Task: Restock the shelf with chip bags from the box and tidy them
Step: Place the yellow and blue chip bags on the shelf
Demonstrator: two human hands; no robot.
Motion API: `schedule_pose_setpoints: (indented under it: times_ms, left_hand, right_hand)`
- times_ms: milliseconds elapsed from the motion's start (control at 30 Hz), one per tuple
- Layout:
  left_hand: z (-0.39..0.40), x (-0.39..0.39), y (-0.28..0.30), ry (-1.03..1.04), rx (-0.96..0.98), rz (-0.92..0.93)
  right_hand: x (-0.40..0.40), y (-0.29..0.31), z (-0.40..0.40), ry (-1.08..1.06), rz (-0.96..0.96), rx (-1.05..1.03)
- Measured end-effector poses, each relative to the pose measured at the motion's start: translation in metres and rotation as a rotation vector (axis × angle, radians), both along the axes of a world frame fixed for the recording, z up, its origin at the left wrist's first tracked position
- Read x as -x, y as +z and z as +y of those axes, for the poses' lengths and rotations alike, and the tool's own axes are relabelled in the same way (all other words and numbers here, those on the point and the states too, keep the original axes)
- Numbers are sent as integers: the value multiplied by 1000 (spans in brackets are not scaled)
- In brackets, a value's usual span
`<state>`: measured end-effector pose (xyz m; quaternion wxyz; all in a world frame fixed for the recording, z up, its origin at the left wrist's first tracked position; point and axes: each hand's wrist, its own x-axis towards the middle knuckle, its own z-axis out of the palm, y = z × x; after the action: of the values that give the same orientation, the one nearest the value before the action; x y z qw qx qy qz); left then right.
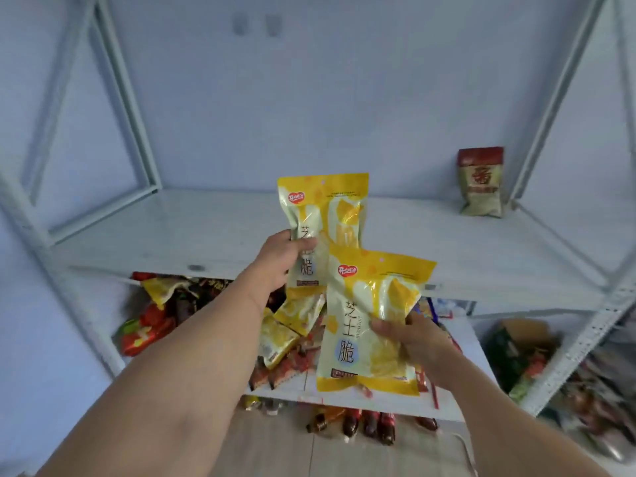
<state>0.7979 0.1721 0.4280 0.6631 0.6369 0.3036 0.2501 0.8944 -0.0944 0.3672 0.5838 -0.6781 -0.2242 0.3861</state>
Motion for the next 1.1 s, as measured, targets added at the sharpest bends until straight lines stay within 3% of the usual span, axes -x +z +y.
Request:
schedule_pose_setpoints:
  times_ms: [233, 533, 833, 1100]
  left_hand:
    - [-39, -201, 33, -56, -76, -25]
    - [-30, -381, 34, -120, -72, -6]
    - [39, -534, 5, -195, -62, 51]
    - [91, -601, -33, -191, -31, 78]
  right_hand:
    - [-163, 27, -45, -79, -10, -25]
    - [-314, 33, -43, -106, -19, 3]
    - [-420, 21, 15, -174, 37, 22]
    - [-466, 12, 69, -209, 129, 33]
